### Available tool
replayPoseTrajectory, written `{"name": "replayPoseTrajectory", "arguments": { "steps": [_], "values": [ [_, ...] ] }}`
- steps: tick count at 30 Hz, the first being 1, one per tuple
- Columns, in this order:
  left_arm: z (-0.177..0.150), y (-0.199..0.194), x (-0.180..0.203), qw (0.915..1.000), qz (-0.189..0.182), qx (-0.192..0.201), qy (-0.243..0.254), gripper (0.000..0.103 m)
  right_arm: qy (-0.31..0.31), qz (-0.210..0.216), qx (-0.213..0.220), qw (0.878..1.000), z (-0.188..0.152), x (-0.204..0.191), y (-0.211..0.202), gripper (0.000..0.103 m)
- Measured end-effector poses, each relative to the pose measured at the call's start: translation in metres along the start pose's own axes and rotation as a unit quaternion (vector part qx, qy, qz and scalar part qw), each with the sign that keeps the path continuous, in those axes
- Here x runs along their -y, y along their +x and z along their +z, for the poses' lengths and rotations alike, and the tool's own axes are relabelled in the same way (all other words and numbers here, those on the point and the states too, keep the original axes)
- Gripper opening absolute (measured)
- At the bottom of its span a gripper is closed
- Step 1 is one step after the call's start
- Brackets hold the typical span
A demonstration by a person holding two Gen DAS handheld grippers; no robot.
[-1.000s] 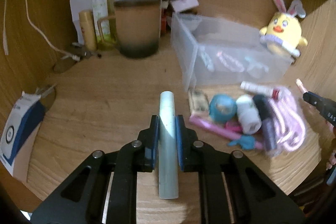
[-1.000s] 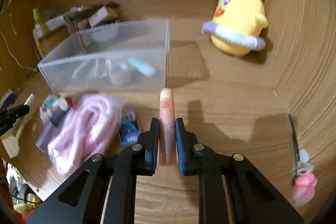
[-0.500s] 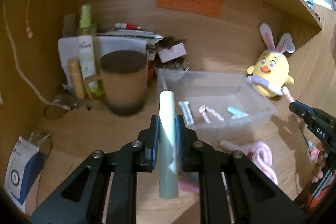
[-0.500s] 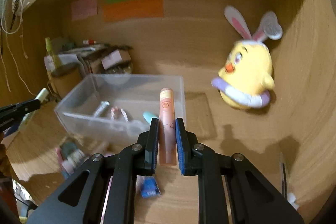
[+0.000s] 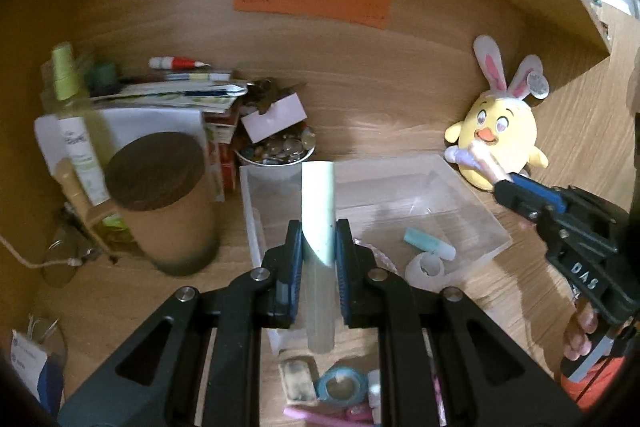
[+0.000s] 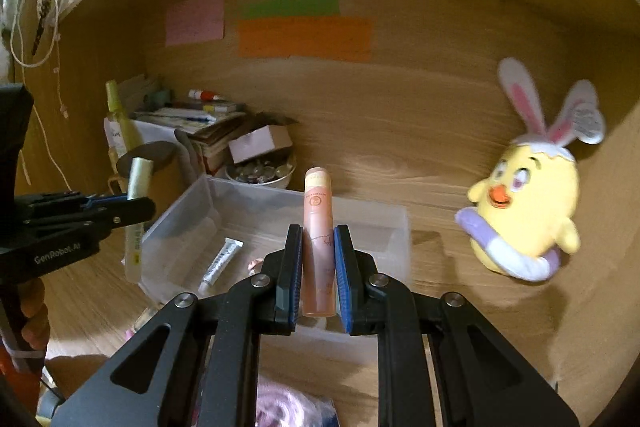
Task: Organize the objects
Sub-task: 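Place the green stick and peach tube into the clear box with both tools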
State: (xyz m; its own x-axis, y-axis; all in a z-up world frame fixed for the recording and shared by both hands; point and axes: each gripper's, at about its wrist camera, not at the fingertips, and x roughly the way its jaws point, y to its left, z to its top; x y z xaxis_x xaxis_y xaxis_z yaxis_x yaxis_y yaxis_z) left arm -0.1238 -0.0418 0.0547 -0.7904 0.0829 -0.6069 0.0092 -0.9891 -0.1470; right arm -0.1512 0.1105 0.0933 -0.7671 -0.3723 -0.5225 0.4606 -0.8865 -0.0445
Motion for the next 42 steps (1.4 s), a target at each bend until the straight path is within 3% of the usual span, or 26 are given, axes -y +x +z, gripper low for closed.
{"name": "replayPoseTrajectory", "arguments": {
  "steps": [6,14,23,26,30,32,34,36,42],
  "values": [
    [0.005,0.034,0.000,0.9990,-0.008,-0.044,0.005,0.015,-0.003,0.029,-0.051,0.998,0.003,-0.004,0.046,0.014],
    [0.001,0.072,0.001,0.9955,0.027,-0.085,0.032,0.015,-0.013,0.066,-0.131,0.989,-0.012,-0.018,0.100,0.014],
    [0.002,0.073,0.000,0.9948,0.020,-0.093,0.037,0.015,-0.036,0.076,-0.157,0.984,-0.017,-0.031,0.107,0.015],
    [0.003,0.063,0.002,0.9958,0.017,-0.082,0.037,0.024,-0.034,0.073,-0.152,0.985,-0.014,-0.031,0.103,0.022],
    [0.002,0.037,0.004,0.9976,0.018,-0.053,0.040,0.048,-0.036,0.068,-0.133,0.988,-0.010,-0.030,0.086,0.029],
    [0.001,0.026,0.006,0.9979,0.022,-0.040,0.045,0.062,-0.038,0.062,-0.117,0.990,-0.007,-0.030,0.073,0.033],
    [-0.002,0.011,0.006,0.9982,0.028,-0.024,0.046,0.087,-0.041,0.055,-0.101,0.993,-0.005,-0.029,0.058,0.043],
    [-0.006,-0.002,0.007,0.9984,0.032,-0.008,0.045,0.093,-0.041,0.049,-0.080,0.995,-0.005,-0.026,0.040,0.052],
    [-0.025,-0.018,0.008,0.9979,0.037,-0.014,0.052,0.094,-0.034,0.021,-0.046,0.998,-0.012,-0.015,0.000,0.063]
  ]
}}
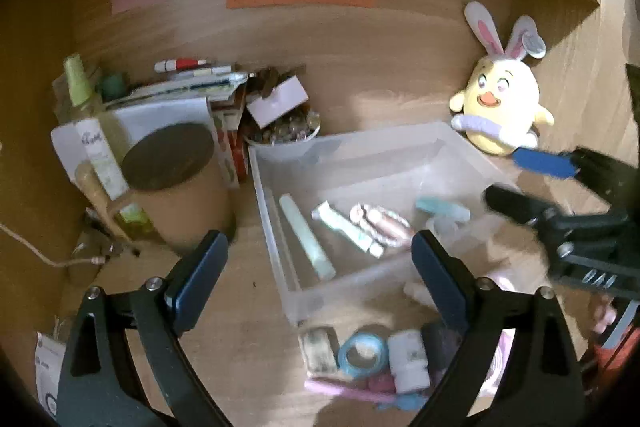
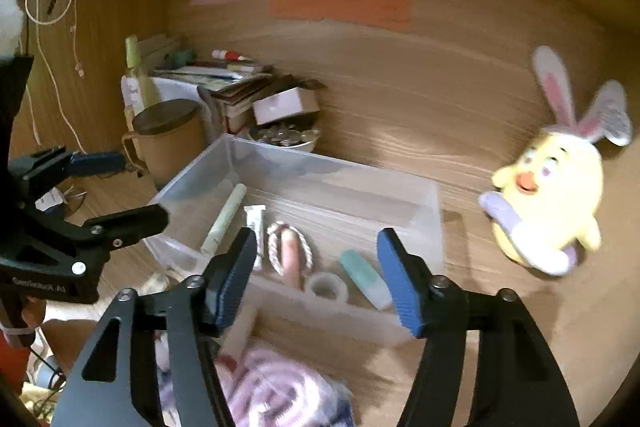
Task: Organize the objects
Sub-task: 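Grasp the small glass jar with left tool while right tool grasps blue card box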
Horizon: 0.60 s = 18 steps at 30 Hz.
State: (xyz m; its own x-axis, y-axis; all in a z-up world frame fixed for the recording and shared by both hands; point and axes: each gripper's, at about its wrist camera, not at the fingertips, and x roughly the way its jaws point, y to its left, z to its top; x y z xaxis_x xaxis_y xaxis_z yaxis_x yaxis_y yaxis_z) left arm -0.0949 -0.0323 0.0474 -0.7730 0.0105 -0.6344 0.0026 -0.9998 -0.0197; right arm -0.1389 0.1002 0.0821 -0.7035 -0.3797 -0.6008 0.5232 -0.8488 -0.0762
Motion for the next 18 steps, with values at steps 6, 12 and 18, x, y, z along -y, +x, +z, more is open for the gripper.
{"name": "replayPoseTrajectory", "arguments": {
  "steps": [6,12,18],
  "values": [
    [-0.029,0.000,-0.006,0.9995,-0.002,-0.031,-0.006,0.094,0.017,-0.026,0.005,1.000,-0.028,0.016,-0.027,0.065],
    [-0.059,0.013,-0.020,0.9967,0.010,-0.079,-0.016,0.094,0.036,-0.042,-0.025,0.998,-0.063,0.028,-0.031,0.065],
    [-0.078,0.028,-0.028,0.9917,0.021,-0.126,-0.012,0.094,0.052,-0.075,-0.058,0.994,-0.096,0.048,-0.029,0.065]
  ]
}}
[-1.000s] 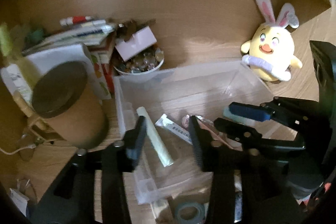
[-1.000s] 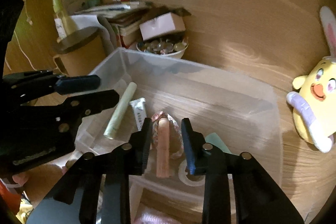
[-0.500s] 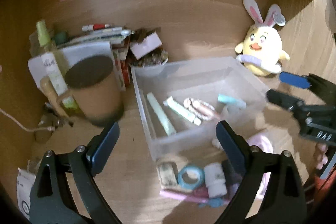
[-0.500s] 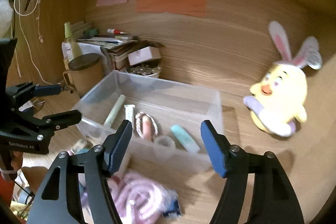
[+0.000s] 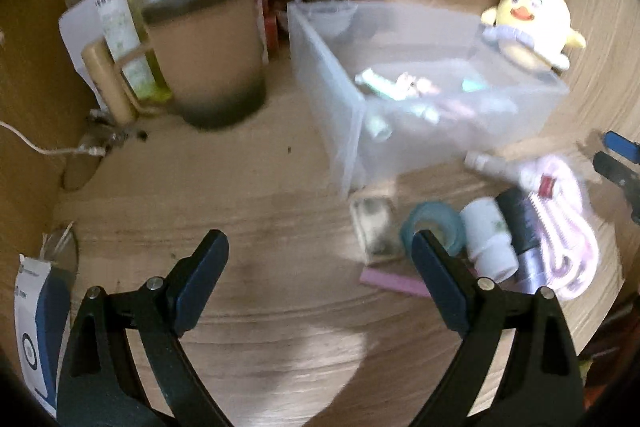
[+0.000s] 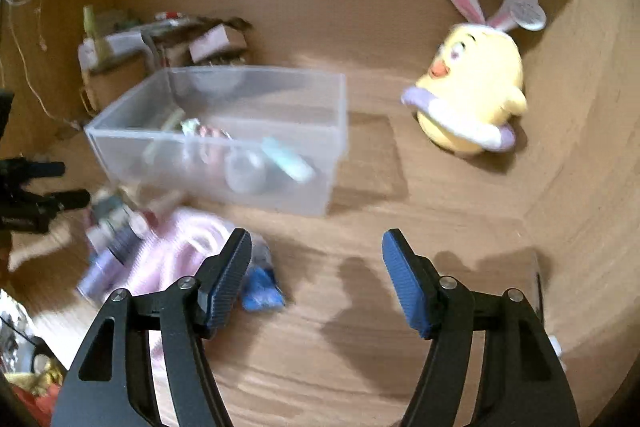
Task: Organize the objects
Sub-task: 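Grasp the small glass jar with left tool while right tool grasps blue card box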
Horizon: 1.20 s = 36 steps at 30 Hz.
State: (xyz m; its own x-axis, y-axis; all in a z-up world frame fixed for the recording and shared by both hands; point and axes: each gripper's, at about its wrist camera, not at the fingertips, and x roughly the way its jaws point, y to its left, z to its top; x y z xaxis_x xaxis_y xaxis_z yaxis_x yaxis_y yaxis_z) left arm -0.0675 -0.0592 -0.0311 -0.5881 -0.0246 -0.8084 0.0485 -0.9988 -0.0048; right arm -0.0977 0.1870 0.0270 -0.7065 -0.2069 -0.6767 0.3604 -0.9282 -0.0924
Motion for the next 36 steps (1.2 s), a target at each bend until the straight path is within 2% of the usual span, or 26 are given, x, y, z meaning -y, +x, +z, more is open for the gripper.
{"name": "replayPoseTrajectory", "arguments": {
  "steps": [5,11,15,19,23,28,31,36],
  "values": [
    [-0.009,0.005,0.006,0.9997,0.006,-0.012,0.019,0.093,-0.002,0.007,-0.040,0.999,-0.018,0.008,0.010,0.065],
    [-0.010,0.010,0.016,0.9992,0.014,-0.017,0.035,0.089,-0.016,0.032,-0.057,0.998,-0.029,-0.006,0.017,0.065],
    [-0.006,0.012,0.018,0.9994,0.008,-0.014,0.032,0.077,-0.036,0.031,-0.059,0.997,-0.029,-0.017,0.023,0.065],
    [-0.002,0.015,0.015,0.9998,-0.006,-0.010,0.018,0.068,-0.040,0.031,-0.079,0.996,-0.024,-0.020,0.034,0.063],
    [-0.002,0.014,0.016,0.9998,-0.010,-0.004,0.017,0.054,-0.030,0.053,-0.086,0.994,-0.019,-0.020,0.043,0.049],
    [-0.002,0.013,0.021,0.9996,-0.014,0.005,0.026,0.036,-0.023,0.071,-0.085,0.994,-0.015,-0.021,0.046,0.026],
    [-0.003,0.011,0.022,0.9992,-0.019,0.007,0.034,0.024,-0.020,0.058,-0.081,0.995,-0.015,-0.022,0.046,0.025],
    [-0.007,0.007,0.018,0.9994,-0.020,0.007,0.028,0.023,0.003,0.037,-0.066,0.997,-0.015,-0.010,0.039,0.025]
  ]
}}
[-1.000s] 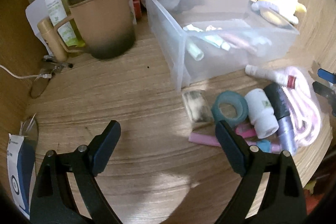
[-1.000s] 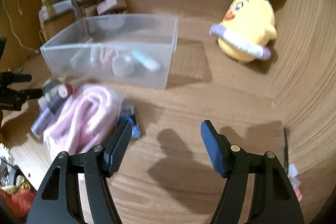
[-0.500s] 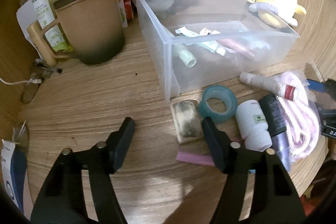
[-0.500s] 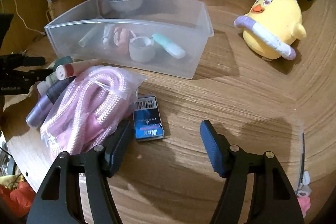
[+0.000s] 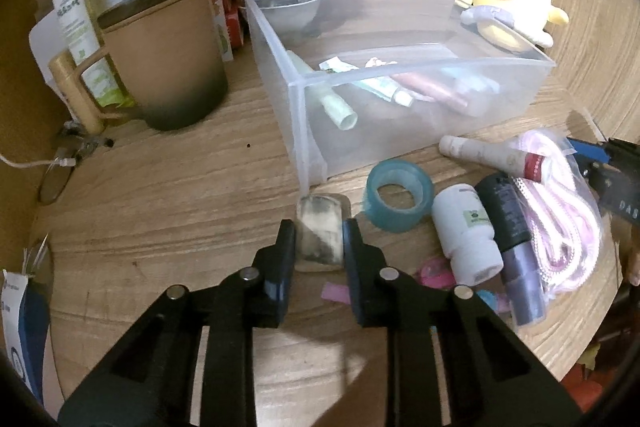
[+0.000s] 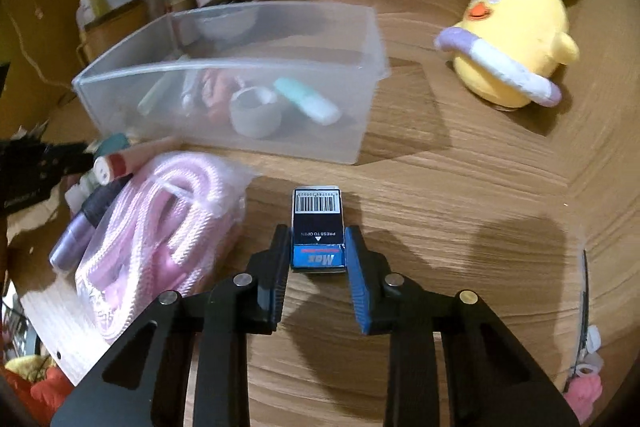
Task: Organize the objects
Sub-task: 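Grasp the small glass jar with left tool while right tool grasps blue card box, then drop the glass jar and blue card box into the clear box with both tools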
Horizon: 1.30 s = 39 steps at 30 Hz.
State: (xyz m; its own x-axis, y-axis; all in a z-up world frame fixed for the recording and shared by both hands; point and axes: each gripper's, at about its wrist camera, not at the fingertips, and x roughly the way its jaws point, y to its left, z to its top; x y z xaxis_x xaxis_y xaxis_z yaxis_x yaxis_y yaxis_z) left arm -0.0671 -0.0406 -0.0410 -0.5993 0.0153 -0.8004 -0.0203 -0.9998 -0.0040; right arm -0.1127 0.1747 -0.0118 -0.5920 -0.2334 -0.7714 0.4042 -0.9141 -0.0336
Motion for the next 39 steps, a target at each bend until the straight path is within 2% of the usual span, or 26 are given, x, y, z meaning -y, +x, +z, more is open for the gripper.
{"name": "replayPoseTrajectory", "arguments": {
  "steps": [8,16,24,32,39],
  "values": [
    [0.001,-0.023,-0.009,0.9991,-0.004,0.030,-0.030,0.023,0.031,0.012,0.041,0.999,0.015,0.014,-0.024,0.025],
    [0.021,-0.055,-0.005,0.9950,-0.009,0.094,-0.035,0.023,0.000,0.013,0.103,0.995,0.039,0.003,-0.055,0.025],
    [0.046,-0.071,0.002,0.9914,-0.021,0.127,-0.026,0.023,-0.027,0.016,0.146,0.989,0.065,-0.010,-0.071,0.025],
    [0.075,-0.050,0.014,0.9936,-0.038,0.106,-0.008,0.023,-0.027,0.040,0.148,0.988,0.092,-0.019,-0.055,0.025],
    [0.093,-0.022,0.021,0.9961,-0.052,0.072,-0.002,0.023,-0.023,0.065,0.107,0.992,0.116,-0.026,-0.015,0.025]
  ]
}}
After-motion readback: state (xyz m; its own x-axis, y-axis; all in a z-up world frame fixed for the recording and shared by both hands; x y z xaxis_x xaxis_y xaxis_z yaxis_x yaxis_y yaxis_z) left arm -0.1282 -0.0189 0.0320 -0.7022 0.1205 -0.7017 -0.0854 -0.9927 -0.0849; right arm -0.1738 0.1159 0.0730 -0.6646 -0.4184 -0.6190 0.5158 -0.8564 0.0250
